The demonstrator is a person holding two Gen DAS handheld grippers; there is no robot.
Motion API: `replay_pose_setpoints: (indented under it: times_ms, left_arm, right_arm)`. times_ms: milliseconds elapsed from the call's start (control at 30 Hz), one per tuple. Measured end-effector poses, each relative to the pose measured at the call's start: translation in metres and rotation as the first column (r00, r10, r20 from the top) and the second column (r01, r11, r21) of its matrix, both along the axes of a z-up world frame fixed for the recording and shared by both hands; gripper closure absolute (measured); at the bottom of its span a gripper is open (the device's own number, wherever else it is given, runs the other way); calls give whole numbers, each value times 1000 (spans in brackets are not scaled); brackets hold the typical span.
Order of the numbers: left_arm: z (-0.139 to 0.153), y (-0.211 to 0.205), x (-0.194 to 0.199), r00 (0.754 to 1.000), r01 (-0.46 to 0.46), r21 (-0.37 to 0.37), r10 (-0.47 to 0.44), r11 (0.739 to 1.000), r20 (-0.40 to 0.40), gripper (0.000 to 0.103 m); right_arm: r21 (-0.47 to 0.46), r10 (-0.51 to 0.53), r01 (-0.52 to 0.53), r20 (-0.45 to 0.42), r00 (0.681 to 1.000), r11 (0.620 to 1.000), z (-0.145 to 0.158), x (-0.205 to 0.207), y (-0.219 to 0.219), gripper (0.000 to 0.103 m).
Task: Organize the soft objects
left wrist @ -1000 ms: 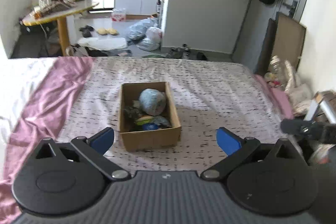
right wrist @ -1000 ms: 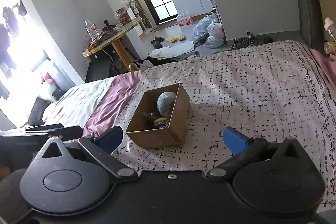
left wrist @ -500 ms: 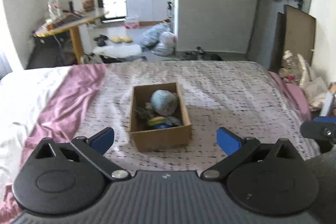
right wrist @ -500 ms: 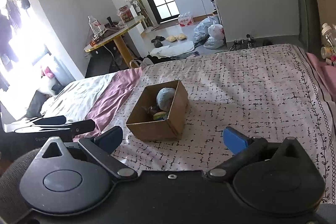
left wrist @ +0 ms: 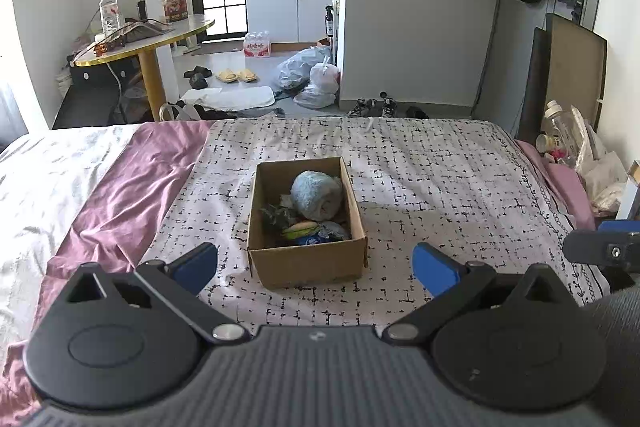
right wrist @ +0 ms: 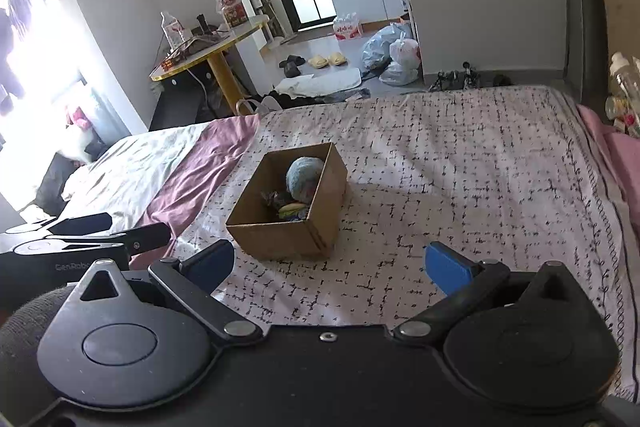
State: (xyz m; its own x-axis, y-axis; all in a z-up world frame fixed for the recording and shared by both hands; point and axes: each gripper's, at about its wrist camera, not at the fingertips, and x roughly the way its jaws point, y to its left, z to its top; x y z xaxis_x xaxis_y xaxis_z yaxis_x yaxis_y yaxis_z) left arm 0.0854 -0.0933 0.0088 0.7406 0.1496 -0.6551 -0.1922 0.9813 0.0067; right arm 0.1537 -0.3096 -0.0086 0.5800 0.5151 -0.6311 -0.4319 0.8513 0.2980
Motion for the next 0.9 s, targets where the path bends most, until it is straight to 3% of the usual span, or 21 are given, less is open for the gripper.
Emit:
replay_pose_setpoints:
  times_ms: [267, 900]
  left_arm:
    - [1, -2, -3, 1000, -19, 16, 19, 1000, 17, 0]
    - [-5, 8, -1, 999, -39, -51, 39, 998, 3, 0]
  right_arm:
    - [-7, 1, -1, 12, 1000, 1000, 1, -2, 1, 0]
    - [0, 0, 0, 6, 1000, 1000, -1, -1, -1, 0]
